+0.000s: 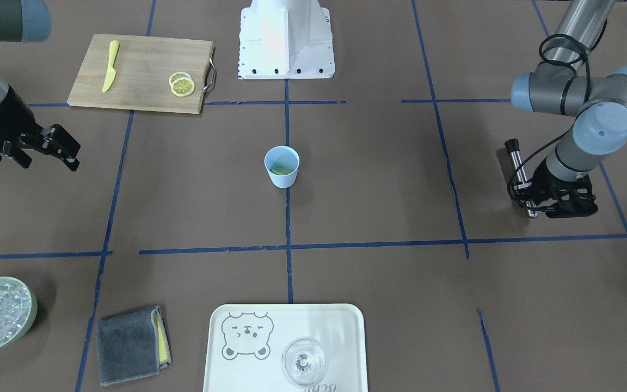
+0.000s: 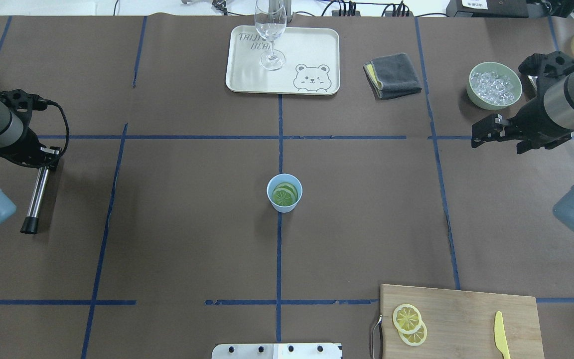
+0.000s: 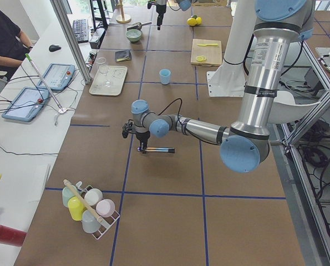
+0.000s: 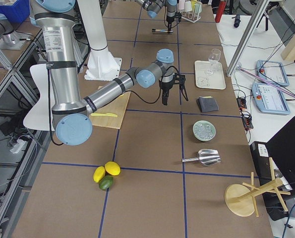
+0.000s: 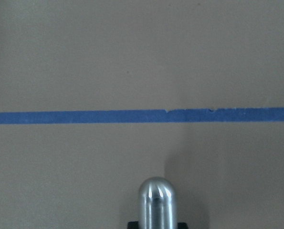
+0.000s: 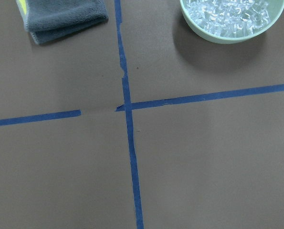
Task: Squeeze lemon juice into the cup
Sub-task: 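Lower the muddler onto the table and release it with the left gripper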
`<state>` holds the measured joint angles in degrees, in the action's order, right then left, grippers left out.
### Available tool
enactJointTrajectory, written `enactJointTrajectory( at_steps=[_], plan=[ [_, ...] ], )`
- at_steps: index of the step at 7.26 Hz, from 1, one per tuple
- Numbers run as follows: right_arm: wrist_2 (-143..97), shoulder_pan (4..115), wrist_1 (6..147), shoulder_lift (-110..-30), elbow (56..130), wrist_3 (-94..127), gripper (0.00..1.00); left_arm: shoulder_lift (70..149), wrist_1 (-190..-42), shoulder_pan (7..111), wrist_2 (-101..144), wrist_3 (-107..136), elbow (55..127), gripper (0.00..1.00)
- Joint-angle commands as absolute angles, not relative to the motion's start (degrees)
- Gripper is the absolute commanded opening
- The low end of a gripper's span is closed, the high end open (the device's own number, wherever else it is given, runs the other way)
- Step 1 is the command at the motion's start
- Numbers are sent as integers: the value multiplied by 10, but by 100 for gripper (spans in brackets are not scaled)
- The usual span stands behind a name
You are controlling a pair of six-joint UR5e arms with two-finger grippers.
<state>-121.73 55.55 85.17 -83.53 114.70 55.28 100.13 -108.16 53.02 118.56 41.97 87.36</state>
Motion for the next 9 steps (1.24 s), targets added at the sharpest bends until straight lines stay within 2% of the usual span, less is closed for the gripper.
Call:
enactJointTrajectory(
  at_steps=[1,3,4,5,6,7,9],
  plan=[
    [-1217,555,852,-835,1147,553,100,1003,-1082,524,1187,420,874,40],
    [-1218,555,852,-833,1148,553,100,1004,-1081,524,1186,418,875,57],
    [-1218,555,851,-833,1149,553,100,1004,-1081,524,1187,419,878,62],
    [-1218,555,852,-832,1149,553,100,1005,-1076,524,1187,418,888,62],
    [-1226,556,851,-832,1150,551,100,1005,-1073,525,1187,418,909,71],
    [-1232,562,851,-833,1150,550,100,1002,-1072,531,1187,418,937,100],
    [-1236,584,853,-836,1145,521,100,995,-1060,567,1187,398,976,100]
  ],
)
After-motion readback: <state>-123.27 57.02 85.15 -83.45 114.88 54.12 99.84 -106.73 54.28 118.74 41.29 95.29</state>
